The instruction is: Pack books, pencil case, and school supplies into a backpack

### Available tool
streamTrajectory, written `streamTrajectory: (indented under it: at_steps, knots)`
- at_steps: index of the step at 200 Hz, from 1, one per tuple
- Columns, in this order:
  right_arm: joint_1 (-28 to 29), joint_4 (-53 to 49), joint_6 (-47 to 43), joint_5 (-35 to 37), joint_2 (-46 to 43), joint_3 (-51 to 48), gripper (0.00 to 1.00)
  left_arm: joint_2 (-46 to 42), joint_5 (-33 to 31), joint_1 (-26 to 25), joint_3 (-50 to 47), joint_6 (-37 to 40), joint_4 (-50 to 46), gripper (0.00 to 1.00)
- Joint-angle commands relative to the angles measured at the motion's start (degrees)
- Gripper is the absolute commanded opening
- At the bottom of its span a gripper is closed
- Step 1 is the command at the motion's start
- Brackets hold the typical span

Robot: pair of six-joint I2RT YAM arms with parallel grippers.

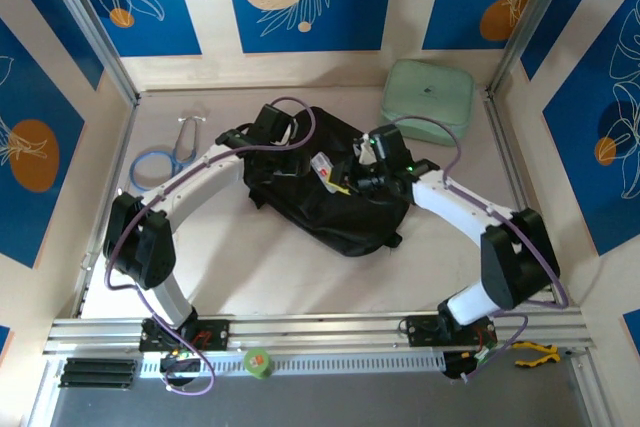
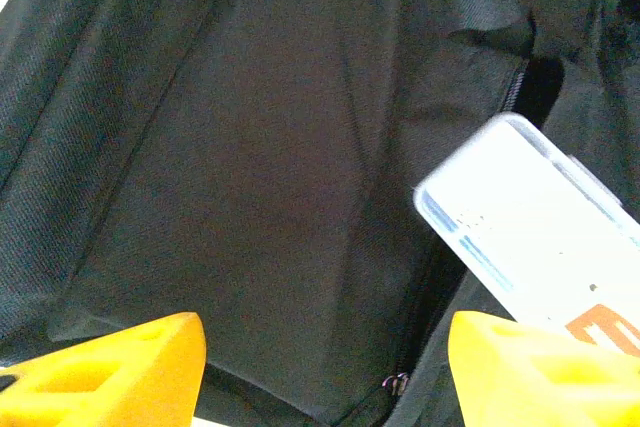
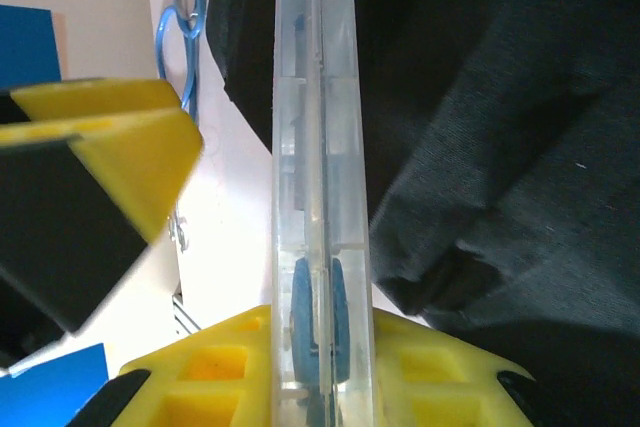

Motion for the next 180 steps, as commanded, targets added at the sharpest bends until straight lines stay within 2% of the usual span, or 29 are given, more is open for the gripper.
streamTrajectory:
  at_steps: [1, 43, 68, 103, 138, 180]
  knots:
    - [0.8, -9.5, 5.5, 5.0, 3.7, 5.2, 0.13, -0.2, 1.0, 0.8, -1.2, -0.1, -0.2, 0.66]
    - [3.4, -20.6, 10.5, 15.2, 4.1, 9.3, 0.10, 1.3, 1.2, 1.3, -1.5, -0.1, -0.5, 0.69]
    - [3.6, -24.5, 12.1, 17.9, 1.9, 8.4, 0.08, 1.9, 0.9, 1.4, -1.0, 0.4, -0.8, 0.70]
    - [2.2, -22.3, 13.3, 16.4, -1.8, 2.7, 0.07, 3.2, 1.5, 1.3, 0.8, 1.9, -1.6, 0.71]
    - [-0.3, -16.0, 13.2, 10.9, -1.9, -3.5, 0.06, 4.2, 2.2, 0.8, 2.8, 3.2, -2.2, 0.69]
    - [-2.0, -9.4, 12.6, 7.4, -2.2, -10.2, 0.06, 5.8, 0.4, -2.2, 6.4, 8.5, -4.4, 0.67]
